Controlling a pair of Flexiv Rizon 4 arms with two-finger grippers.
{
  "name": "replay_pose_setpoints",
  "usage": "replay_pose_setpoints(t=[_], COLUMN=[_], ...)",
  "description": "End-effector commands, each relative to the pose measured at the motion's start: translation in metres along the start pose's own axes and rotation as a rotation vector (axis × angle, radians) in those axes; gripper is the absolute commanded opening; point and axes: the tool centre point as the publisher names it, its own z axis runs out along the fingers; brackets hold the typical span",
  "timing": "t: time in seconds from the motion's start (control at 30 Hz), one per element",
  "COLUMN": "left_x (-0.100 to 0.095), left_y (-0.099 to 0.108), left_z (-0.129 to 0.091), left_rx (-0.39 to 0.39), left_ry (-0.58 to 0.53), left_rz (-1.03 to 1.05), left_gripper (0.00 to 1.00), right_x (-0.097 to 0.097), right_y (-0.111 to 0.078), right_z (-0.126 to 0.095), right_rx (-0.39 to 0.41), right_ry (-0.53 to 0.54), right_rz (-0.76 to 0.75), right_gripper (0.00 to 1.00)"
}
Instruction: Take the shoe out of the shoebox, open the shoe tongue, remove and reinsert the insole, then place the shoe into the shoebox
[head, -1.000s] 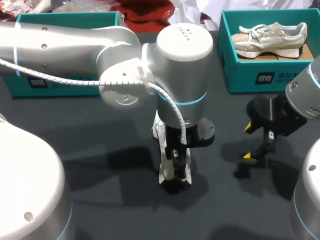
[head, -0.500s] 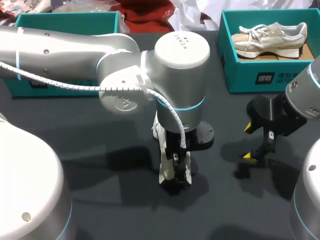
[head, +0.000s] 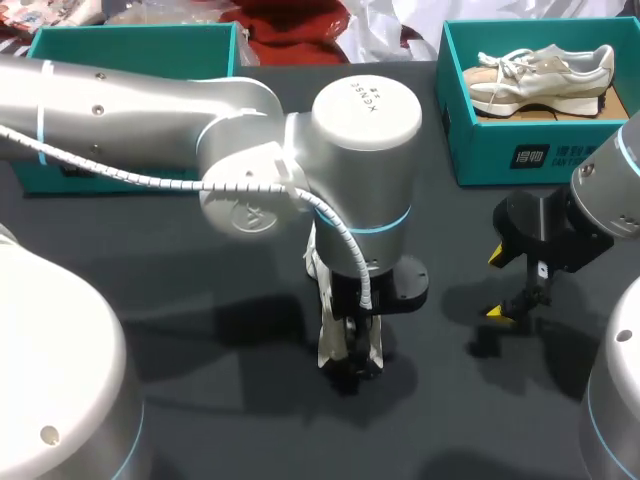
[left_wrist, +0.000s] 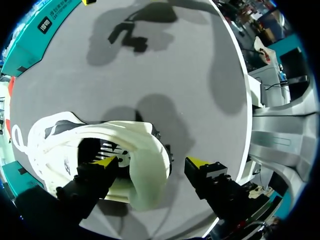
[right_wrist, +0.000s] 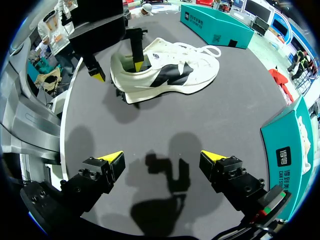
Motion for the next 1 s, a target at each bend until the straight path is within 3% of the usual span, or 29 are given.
replay_pose_setpoints(t=[0.03,0.23,0.53,0.6,0.63,0.73,0.8,1.0], left_x=[0.004,0.003,0.004,0.005,0.005,0.005,0.005,0.004], left_y=[-0.001,-0.005,-0.011,-0.011,-0.011,-0.009,-0.008,-0.004], left_z=[0.006,0.014,0.022,0.022,0.022,0.022,0.021,0.021], left_rx=[-0.003,-0.014,-0.023,-0.026,-0.026,-0.029,-0.03,-0.032], left_ry=[-0.01,-0.012,-0.021,-0.022,-0.022,-0.022,-0.022,-0.019], left_rz=[-0.001,-0.008,-0.03,-0.035,-0.037,-0.044,-0.049,-0.054], left_gripper=[0.78,0.72,0.69,0.6,0.46,0.24,0.0,0.0], right_x=[0.002,0.002,0.002,0.002,0.002,0.002,0.002,0.002], right_y=[0.0,0.0,0.0,0.0,0.0,0.0,0.0,0.0], right_z=[0.0,0.0,0.0,0.0,0.0,0.0,0.0,0.0], right_rx=[0.002,0.002,0.002,0.002,0.002,0.002,0.002,0.002], right_ry=[-0.004,-0.004,-0.004,-0.004,-0.004,-0.004,-0.004,-0.004], right_rz=[0.001,0.001,0.001,0.001,0.001,0.001,0.001,0.001], right_gripper=[1.0,1.0,1.0,1.0,1.0,1.0,1.0,1.0])
